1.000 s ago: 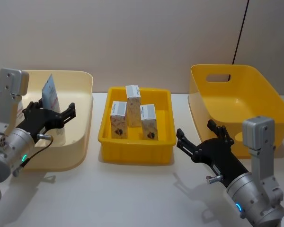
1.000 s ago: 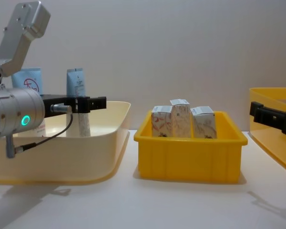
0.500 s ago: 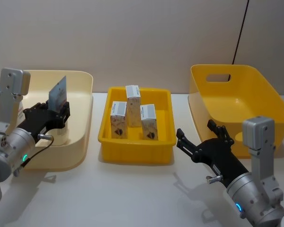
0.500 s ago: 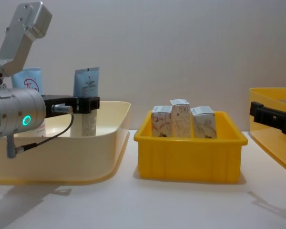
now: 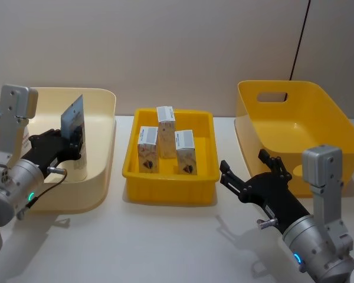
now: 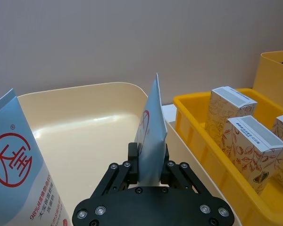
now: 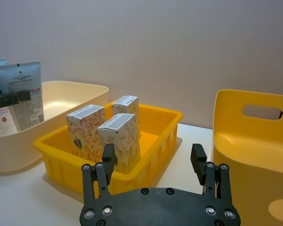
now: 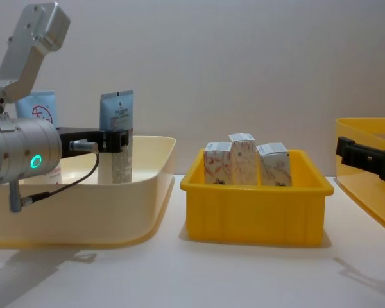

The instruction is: Bimanual collaborative sorting of washing and personal care products

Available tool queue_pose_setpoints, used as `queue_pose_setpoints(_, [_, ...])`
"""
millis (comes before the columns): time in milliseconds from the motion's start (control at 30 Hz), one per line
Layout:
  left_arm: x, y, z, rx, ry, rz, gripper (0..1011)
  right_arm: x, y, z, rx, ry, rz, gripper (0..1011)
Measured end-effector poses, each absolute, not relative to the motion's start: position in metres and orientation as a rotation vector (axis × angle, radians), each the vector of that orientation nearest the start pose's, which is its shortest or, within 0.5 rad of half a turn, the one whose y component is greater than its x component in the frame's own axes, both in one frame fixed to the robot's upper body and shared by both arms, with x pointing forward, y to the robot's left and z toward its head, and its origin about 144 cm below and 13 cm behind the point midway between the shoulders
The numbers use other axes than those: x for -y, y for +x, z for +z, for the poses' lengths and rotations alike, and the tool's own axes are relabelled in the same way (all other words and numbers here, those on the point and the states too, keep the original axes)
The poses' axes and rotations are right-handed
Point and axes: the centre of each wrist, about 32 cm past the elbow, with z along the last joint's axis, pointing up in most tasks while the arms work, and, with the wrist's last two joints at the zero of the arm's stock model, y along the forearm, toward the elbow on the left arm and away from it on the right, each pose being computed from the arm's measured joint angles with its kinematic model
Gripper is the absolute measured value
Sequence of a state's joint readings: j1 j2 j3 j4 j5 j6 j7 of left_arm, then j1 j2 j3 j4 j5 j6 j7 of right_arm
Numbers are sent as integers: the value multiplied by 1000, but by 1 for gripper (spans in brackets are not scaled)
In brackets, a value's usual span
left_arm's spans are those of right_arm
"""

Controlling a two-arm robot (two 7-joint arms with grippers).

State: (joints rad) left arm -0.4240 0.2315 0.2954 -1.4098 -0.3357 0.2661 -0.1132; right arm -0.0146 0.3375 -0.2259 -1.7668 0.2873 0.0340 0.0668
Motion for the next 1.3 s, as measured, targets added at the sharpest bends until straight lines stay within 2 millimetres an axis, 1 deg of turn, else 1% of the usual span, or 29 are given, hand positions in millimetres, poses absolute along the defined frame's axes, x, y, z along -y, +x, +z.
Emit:
queue_pose_setpoints(100, [-216, 562, 1236, -58, 60, 1206, 241, 237, 443, 1189, 75, 26, -1229, 1001])
queue_pose_setpoints(967, [-216, 562, 1236, -59, 60, 1205, 240, 237, 443, 1189, 75, 26, -1229, 1001])
queue_pose_setpoints(1300, [-218, 562, 1236, -63, 42, 1180, 240, 237, 443, 1189, 75, 26, -1229, 1001])
